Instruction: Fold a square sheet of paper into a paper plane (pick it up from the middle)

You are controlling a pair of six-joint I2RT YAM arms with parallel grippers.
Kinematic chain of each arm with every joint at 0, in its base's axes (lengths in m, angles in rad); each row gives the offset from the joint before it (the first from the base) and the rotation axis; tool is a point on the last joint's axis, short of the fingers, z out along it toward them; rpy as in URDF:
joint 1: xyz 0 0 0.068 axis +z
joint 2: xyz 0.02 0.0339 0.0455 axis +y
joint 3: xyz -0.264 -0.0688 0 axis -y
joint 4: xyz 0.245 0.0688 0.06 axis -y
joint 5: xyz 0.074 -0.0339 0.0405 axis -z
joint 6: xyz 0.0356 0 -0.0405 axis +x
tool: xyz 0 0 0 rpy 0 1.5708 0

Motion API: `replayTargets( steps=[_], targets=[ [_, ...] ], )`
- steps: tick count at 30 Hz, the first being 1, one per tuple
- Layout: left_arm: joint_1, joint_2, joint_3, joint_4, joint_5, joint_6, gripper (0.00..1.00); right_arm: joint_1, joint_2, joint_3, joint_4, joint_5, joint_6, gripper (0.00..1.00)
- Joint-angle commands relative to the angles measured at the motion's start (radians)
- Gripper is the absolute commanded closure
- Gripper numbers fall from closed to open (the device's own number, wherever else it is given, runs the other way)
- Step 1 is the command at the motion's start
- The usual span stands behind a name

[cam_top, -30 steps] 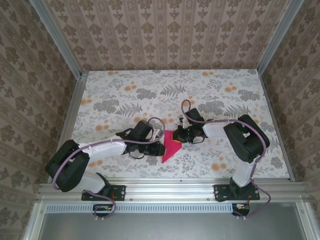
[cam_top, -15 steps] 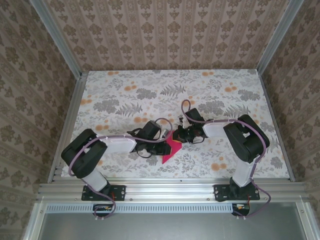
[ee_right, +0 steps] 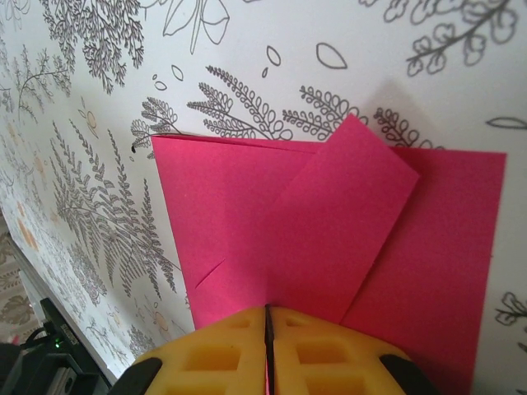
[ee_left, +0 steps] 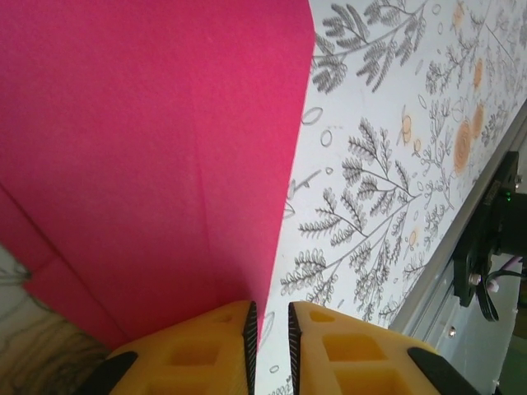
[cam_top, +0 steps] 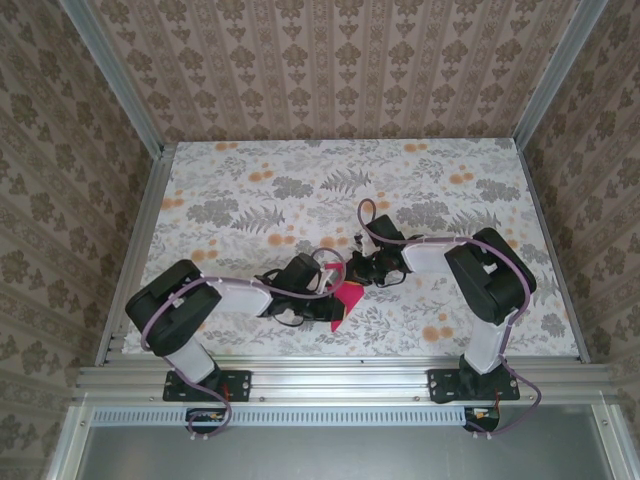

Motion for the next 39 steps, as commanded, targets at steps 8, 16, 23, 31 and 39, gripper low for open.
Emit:
replayTargets(
  steps=[8, 16, 23, 31, 39],
  targets=[
    [-0.069, -0.018, -0.093, -0.126, 0.051, -0.053, 0.77, -0.006, 0.071, 0.01, -0.054, 0.124, -0.019, 0.91],
    [-0.074, -0.029, -0.152, -0.095, 0.046, -0.074, 0.78, -0.006, 0.07, 0.021, -0.061, 0.119, -0.024, 0.91],
    [-0.077, -0.081, -0.178, -0.151, 0.04, -0.069, 0.78, -0.006, 0.059, 0.026, -0.07, 0.121, -0.028, 0.91],
    [-0.032, -0.294, -0.124, -0.285, -0.072, -0.039, 0.77, -0.006, 0.011, 0.025, -0.042, 0.075, -0.025, 0.9],
    [0.119, -0.441, 0.004, -0.427, -0.285, 0.025, 0.7, -0.008, -0.169, 0.046, -0.133, 0.118, -0.067, 0.82]
  ],
)
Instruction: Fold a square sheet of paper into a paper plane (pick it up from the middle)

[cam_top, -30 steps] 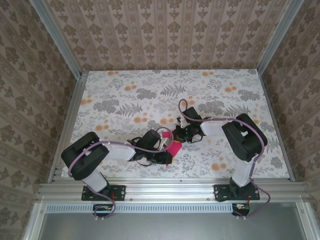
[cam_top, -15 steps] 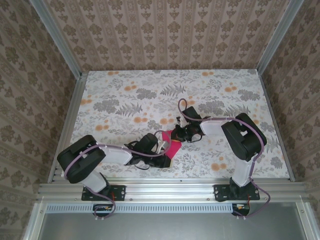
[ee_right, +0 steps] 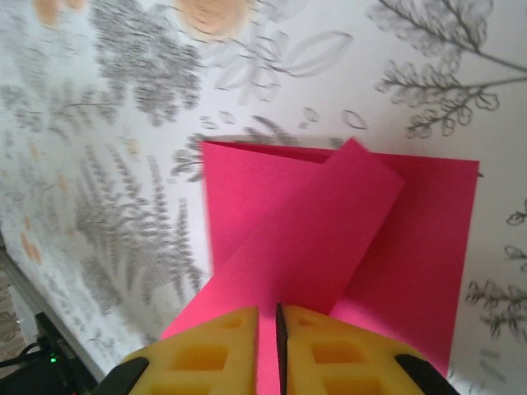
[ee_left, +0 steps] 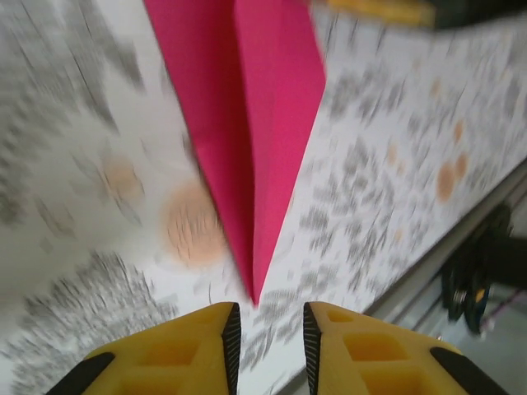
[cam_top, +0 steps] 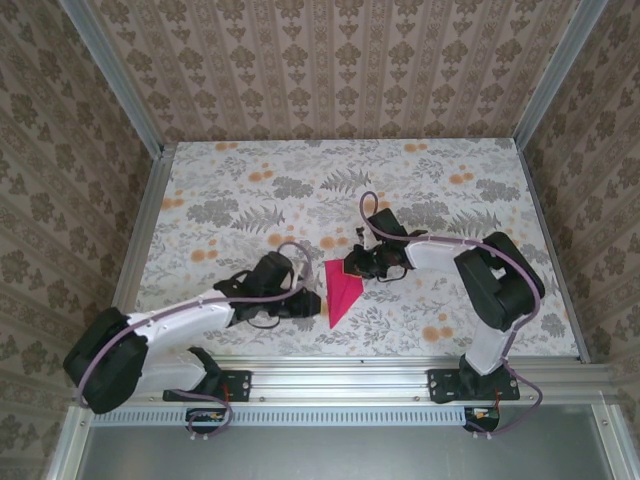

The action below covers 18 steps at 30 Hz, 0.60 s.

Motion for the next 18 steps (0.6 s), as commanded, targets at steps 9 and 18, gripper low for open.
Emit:
replayTargets(
  steps=[9, 18],
  targets=[
    [0.038, 0.061, 0.079, -0.09, -0.276, -0.008, 0.71, 0.072, -0.079, -0.015, -0.019, -0.047, -0.013, 0.86],
    [0.043, 0.129, 0.109, -0.049, -0.248, 0.027, 0.71, 0.111, 0.064, 0.005, -0.042, 0.038, -0.021, 0.87]
  ],
)
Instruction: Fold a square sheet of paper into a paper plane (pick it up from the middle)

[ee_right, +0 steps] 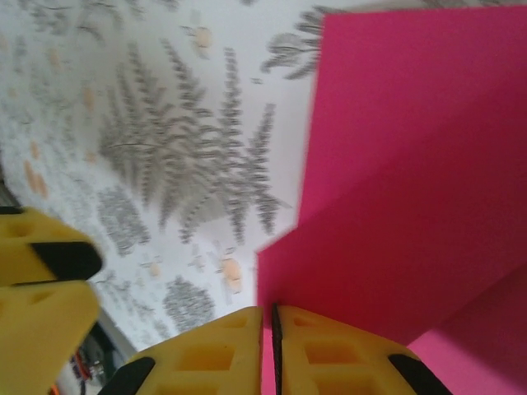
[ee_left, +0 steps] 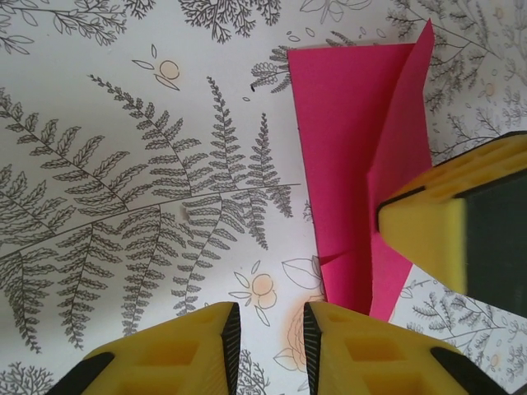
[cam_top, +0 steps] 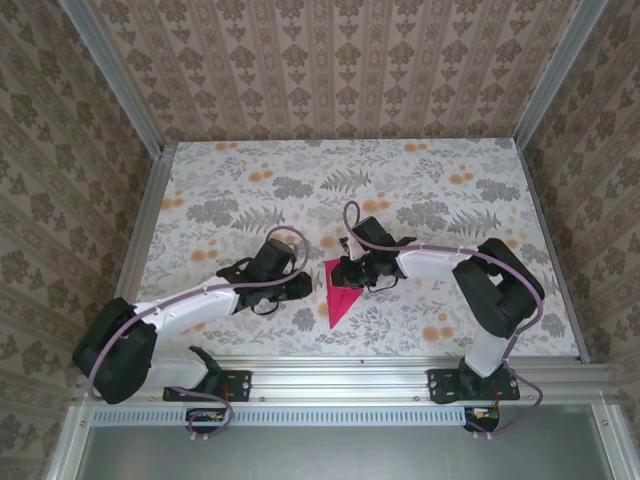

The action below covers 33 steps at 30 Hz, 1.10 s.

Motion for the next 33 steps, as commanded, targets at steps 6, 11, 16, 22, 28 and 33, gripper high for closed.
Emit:
replayTargets(
  steps=[6, 11, 16, 22, 28, 33],
  targets=[
    [0.006, 0.091, 0.074, 0.022, 0.036, 0.051, 0.71, -0.042, 0.093, -0.017, -0.012, 0.099, 0.009, 0.89],
    [0.004, 0.166, 0.151, 0.02, 0.05, 0.074, 0.71, -0.1, 0.086, -0.016, -0.002, 0.123, 0.011, 0.89],
    [0.0, 0.25, 0.251, 0.007, 0.063, 0.101, 0.71, -0.146, 0.08, -0.008, -0.026, 0.122, -0.017, 0.89],
    [-0.01, 0.345, 0.36, -0.022, 0.057, 0.122, 0.72, -0.178, 0.073, -0.019, -0.013, 0.123, -0.012, 0.88],
    [-0.02, 0.381, 0.4, -0.029, 0.062, 0.125, 0.76, -0.189, 0.026, -0.017, 0.007, 0.074, -0.002, 0.87],
    [-0.046, 0.399, 0.445, -0.072, 0.043, 0.142, 0.83, -0.218, -0.067, -0.041, 0.034, 0.037, 0.021, 0.87]
  ],
)
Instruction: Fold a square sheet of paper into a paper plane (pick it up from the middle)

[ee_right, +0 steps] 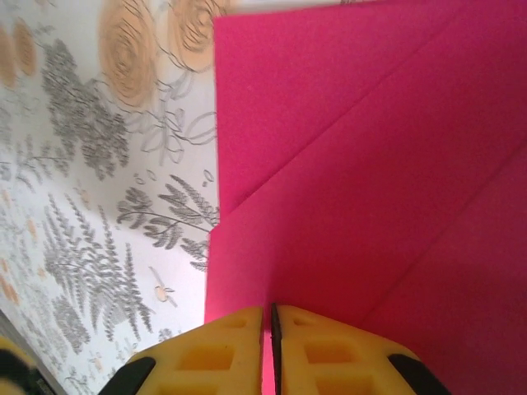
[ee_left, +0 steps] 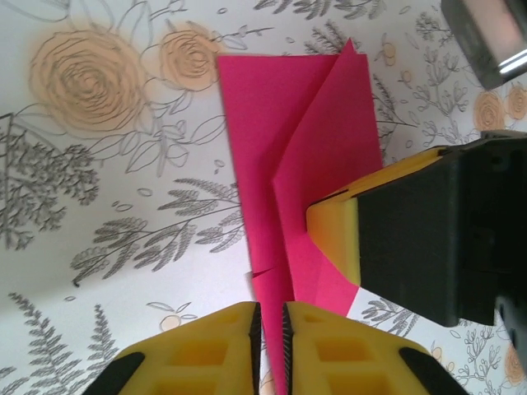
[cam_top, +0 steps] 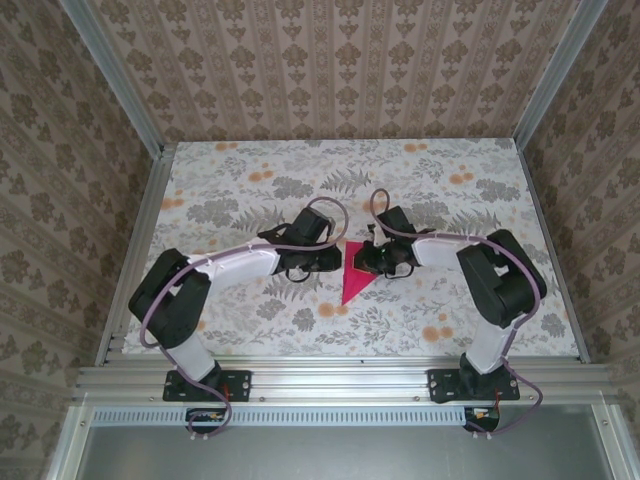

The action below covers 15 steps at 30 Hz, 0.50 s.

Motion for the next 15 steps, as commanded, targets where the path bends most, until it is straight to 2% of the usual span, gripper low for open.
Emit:
replayTargets(
  steps=[1, 7, 15],
  targets=[
    [-0.021, 0.021, 0.044, -0.053, -0.009, 0.03, 0.84, -0.03, -0.082, -0.018, 0.005, -0.015, 0.021, 0.87],
    [-0.057, 0.051, 0.072, -0.047, 0.007, 0.037, 0.84, -0.048, -0.083, 0.007, -0.023, -0.029, -0.007, 0.87],
    [-0.079, 0.135, 0.107, -0.028, 0.041, 0.035, 0.87, -0.051, 0.033, 0.055, 0.004, -0.043, -0.002, 0.88]
  ],
)
